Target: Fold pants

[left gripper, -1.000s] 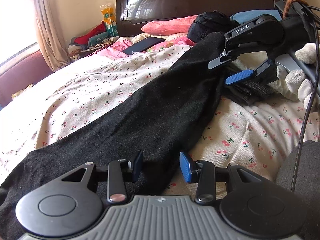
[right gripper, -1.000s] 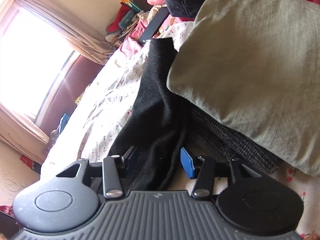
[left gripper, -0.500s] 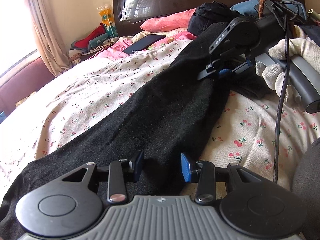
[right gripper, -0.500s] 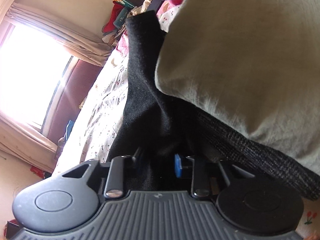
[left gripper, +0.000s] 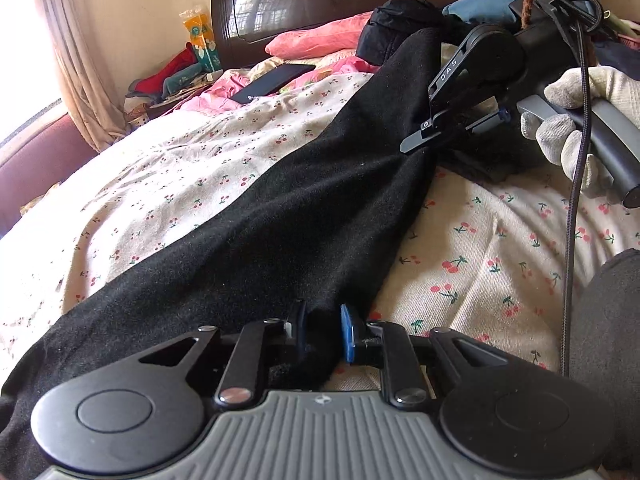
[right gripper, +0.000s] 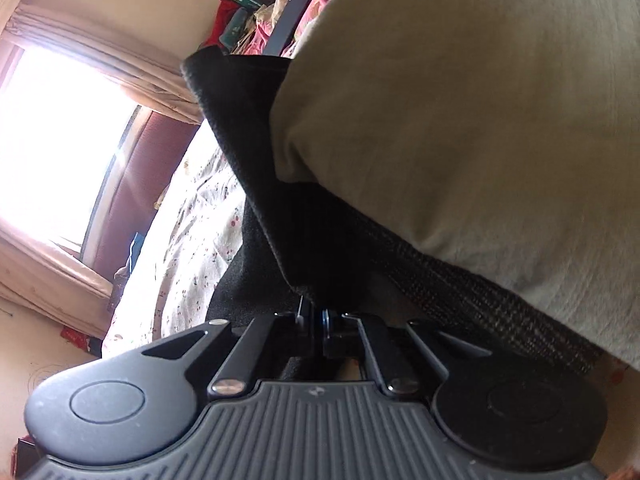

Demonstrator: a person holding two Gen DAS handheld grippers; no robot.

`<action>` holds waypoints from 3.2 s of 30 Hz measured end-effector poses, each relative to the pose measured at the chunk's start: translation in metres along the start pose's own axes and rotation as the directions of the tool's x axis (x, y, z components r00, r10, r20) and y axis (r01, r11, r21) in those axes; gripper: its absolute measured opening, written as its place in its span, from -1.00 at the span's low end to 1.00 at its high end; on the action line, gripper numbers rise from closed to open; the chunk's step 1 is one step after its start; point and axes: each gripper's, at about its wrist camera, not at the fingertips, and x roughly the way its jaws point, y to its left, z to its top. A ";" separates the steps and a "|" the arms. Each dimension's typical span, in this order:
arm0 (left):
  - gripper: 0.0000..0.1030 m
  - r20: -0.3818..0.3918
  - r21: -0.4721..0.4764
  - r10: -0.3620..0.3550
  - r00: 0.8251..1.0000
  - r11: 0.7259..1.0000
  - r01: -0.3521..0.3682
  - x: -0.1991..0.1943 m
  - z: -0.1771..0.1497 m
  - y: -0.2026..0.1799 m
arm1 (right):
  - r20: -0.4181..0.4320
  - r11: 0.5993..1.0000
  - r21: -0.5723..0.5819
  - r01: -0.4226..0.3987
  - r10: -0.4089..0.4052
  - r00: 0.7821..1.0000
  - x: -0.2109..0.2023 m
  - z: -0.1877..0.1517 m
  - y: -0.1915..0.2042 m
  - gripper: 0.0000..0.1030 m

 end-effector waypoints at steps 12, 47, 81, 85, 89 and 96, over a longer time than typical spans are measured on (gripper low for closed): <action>-0.41 -0.005 0.039 0.036 0.999 0.999 -0.036 0.002 0.000 -0.009 | 0.010 0.998 -0.035 -0.058 0.059 0.998 -0.019 0.011 0.024 -0.94; -0.44 -0.004 -0.059 0.002 1.000 0.998 -0.002 0.006 -0.009 -0.003 | 0.114 0.928 0.236 -0.289 0.269 0.956 0.036 -0.005 -0.050 -0.18; -0.22 0.093 -0.250 0.086 0.992 0.966 -0.060 -0.061 -0.033 0.063 | 0.176 0.768 -0.629 -0.123 0.294 0.939 0.013 -0.049 0.218 -0.87; -0.22 0.033 -0.355 0.243 0.969 0.910 -0.216 -0.114 -0.087 0.105 | 0.030 0.482 -0.864 -0.145 0.336 0.941 0.041 -0.158 0.288 -0.87; -0.22 -0.059 -0.443 0.377 0.924 0.820 -0.363 -0.163 -0.143 0.139 | -0.156 0.145 -0.968 -0.206 0.296 0.942 0.086 -0.281 0.338 -0.87; -0.20 -0.156 -0.589 0.439 0.885 0.678 -0.440 -0.213 -0.221 0.168 | -0.254 -0.309 -0.929 -0.203 0.133 0.958 0.127 -0.477 0.327 -0.84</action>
